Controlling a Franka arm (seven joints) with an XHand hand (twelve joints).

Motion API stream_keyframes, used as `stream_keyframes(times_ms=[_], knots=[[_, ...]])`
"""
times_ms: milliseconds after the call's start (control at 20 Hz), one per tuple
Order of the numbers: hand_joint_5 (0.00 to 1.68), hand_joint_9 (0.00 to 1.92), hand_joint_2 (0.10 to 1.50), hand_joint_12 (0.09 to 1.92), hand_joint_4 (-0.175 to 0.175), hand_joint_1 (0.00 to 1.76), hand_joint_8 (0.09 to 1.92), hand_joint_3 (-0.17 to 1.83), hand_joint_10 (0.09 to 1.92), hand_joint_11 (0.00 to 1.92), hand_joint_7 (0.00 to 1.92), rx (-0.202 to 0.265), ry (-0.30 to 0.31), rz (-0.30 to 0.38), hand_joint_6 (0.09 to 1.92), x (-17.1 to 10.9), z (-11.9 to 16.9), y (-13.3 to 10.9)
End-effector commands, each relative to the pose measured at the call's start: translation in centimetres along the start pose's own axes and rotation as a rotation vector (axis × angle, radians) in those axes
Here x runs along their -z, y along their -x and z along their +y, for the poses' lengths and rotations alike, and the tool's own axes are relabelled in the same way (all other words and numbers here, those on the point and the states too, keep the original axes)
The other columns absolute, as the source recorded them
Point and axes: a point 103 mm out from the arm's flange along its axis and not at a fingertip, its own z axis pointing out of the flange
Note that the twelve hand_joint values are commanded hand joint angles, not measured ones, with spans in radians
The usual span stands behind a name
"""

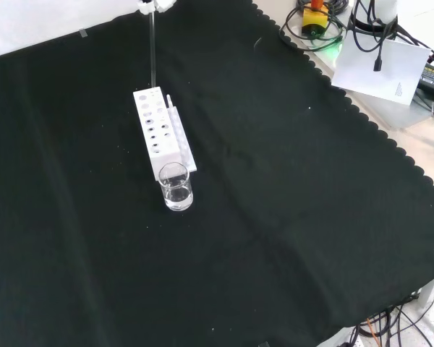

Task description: Stir in the beaker to the left of the white test tube rack with the glass rod.

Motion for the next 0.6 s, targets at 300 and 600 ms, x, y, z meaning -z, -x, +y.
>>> stream_keyframes(times_ms=[300,600], knots=[[0.88,1.03,1.13,0.64,-0.175,1.39,1.26,0.00,1.26,1.58,0.84,0.043,0.009,0.007,0.76,0.8,0.7,-2.1],[0.88,1.03,1.13,0.64,-0.175,1.39,1.26,0.00,1.26,1.58,0.84,0.111,0.026,0.013,0.76,1.1,2.4,-5.3]])
